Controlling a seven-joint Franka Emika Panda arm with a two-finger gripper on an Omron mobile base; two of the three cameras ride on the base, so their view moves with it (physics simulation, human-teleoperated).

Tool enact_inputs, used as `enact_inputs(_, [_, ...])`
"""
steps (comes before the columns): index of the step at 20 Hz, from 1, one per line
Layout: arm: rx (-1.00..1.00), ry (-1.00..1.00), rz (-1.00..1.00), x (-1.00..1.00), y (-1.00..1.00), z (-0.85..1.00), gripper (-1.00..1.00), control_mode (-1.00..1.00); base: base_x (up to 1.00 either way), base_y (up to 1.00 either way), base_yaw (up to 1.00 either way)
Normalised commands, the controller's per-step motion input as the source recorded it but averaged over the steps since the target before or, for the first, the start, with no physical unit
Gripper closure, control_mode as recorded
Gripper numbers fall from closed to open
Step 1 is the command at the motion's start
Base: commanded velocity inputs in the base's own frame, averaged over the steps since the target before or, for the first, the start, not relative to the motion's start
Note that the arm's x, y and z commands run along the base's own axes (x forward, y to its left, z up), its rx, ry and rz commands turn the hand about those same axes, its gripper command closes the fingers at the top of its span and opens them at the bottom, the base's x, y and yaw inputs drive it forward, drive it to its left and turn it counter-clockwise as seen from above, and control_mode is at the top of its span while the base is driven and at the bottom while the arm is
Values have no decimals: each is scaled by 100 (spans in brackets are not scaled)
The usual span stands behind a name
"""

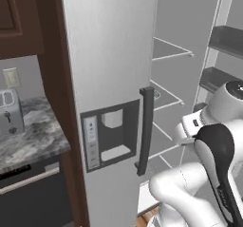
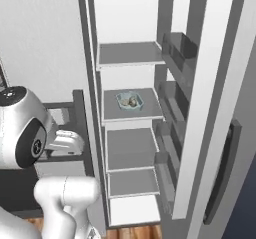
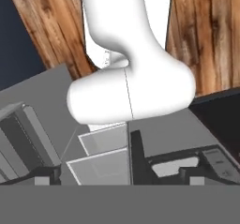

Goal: Place two dumplings into each of the tupperware containers and then place the containers in the fridge.

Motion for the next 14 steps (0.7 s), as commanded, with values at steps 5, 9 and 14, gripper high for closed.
enact_inputs(5, [0,0,0,0,0,0,-100,100,-75,2,43])
enact_inputs(9, [0,0,0,0,0,0,-100,100,-45,24,66])
enact_inputs(14, [0,0,0,0,0,0,-100,100,-15,25,85])
